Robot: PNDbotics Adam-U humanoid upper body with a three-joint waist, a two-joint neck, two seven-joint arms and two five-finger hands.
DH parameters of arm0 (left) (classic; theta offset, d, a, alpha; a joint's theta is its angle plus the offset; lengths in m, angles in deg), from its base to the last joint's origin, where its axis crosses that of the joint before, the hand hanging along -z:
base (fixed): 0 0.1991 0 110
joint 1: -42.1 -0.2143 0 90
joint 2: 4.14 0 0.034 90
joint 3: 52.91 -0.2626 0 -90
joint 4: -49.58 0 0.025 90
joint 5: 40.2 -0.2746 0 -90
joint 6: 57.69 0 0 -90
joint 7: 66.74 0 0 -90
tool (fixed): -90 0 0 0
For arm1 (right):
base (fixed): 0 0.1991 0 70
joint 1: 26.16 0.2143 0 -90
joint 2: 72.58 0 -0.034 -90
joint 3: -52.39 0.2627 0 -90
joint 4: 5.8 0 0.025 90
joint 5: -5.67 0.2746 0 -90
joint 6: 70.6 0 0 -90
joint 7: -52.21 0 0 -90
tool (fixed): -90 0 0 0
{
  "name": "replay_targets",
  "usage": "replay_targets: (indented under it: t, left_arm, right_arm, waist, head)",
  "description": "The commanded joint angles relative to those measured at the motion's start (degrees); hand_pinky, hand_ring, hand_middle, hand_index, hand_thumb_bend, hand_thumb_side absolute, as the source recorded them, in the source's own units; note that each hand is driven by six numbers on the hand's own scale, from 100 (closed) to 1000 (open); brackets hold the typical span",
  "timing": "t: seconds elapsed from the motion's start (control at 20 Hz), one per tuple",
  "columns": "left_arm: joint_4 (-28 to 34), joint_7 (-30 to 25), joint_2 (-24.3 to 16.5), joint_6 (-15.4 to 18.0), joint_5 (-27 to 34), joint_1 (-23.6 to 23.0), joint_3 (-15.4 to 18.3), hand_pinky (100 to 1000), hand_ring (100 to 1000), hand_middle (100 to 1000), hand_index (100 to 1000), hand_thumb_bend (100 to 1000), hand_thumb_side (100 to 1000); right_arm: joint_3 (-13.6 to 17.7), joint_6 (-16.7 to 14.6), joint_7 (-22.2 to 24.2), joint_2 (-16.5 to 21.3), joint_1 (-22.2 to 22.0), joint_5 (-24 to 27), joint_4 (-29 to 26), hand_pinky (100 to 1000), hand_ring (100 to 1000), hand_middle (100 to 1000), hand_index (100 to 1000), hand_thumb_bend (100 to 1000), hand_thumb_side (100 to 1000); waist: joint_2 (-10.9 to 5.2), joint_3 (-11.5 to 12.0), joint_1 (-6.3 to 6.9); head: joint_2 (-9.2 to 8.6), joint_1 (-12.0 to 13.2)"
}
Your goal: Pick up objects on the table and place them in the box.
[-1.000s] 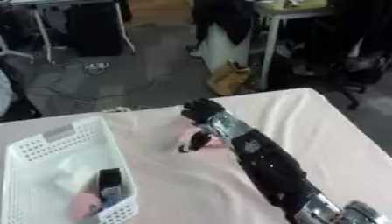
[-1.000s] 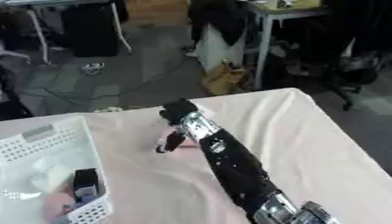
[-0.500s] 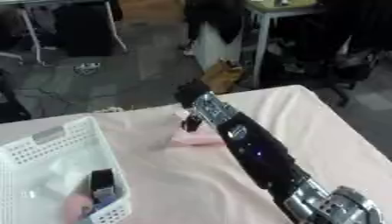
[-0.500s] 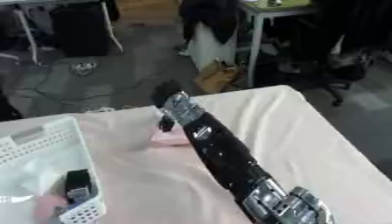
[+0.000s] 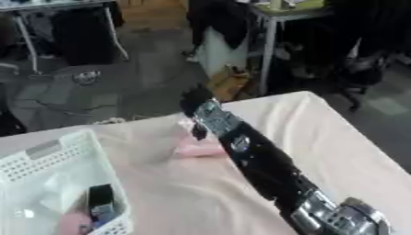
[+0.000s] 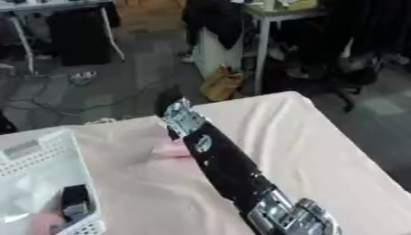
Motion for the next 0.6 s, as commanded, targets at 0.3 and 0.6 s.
replay_targets:
  t: [0.3, 0.6]
  left_arm:
    - [0.8, 0.7, 0.1, -0.1, 0.3, 1.6, 0.6, 841, 931, 811, 863, 100, 835]
    - [0.8, 0.9, 0.1, -0.5, 0.2, 2.0, 0.9, 841, 930, 810, 859, 100, 833]
  right_arm:
    - [1.4, -0.9, -4.6, 1.0, 1.3, -0.8, 1.8, 1000, 1000, 1000, 1000, 505, 360]
    - [2.2, -1.1, -7.6, 0.6, 0.8, 2.6, 2.4, 1000, 1000, 1000, 1000, 614, 410]
  waist:
    - [1.52, 0.4, 1.76]
    - [1.83, 0.5, 2.69]
  head:
    - [-3.87, 1.0]
    - [-5.14, 2.1]
